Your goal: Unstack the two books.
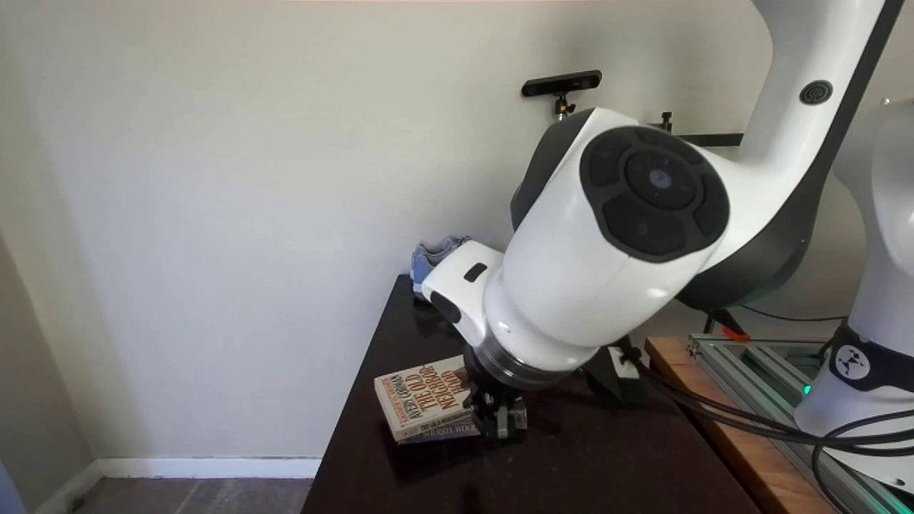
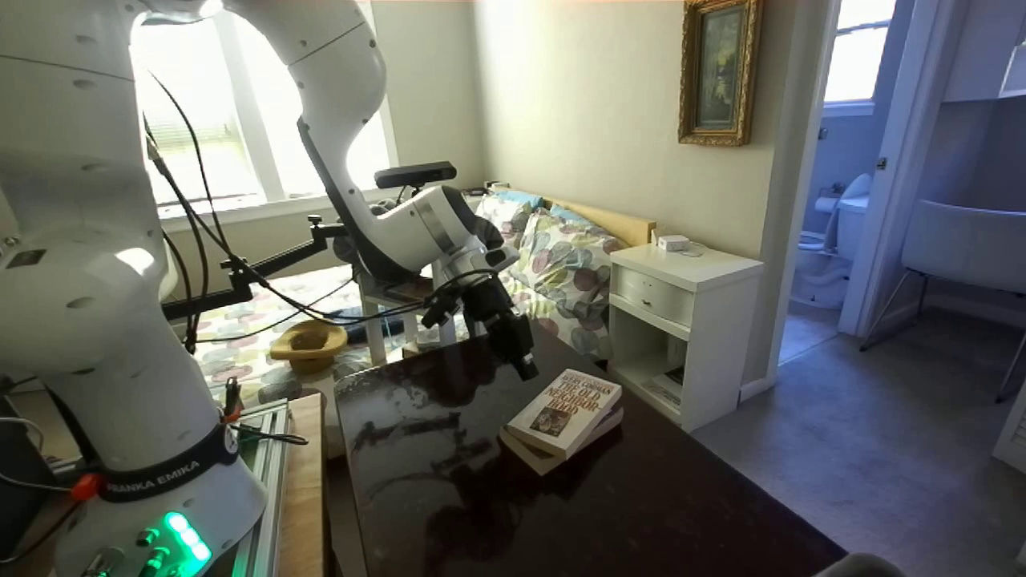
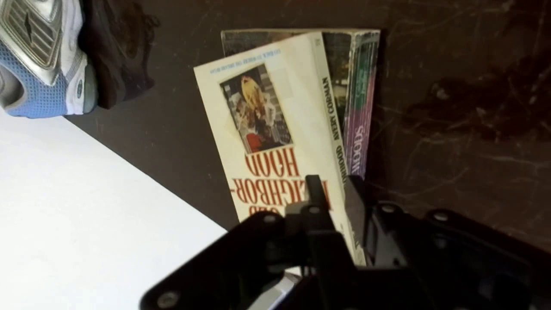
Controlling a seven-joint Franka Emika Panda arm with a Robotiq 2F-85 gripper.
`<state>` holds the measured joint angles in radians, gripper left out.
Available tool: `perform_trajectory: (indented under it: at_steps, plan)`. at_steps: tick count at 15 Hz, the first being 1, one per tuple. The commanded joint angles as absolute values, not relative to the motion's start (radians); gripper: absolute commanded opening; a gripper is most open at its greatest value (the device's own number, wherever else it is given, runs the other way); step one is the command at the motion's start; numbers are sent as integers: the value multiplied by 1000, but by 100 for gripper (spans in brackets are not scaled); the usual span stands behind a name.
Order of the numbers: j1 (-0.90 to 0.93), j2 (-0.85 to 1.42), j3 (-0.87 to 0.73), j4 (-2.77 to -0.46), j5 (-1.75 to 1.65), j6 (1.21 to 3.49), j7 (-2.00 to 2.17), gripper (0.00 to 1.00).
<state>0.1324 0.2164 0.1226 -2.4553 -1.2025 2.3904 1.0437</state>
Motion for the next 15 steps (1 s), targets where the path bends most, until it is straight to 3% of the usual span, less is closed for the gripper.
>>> perform_trajectory:
  at_steps: [1,8,15]
  plan:
    - [114,135,111,-2483,-1165,2439,1033,51]
    - [84,149,70,-2463,-1136,2511,1107,100]
    - [98,239,65,-2347,-1039,2425,1125,100]
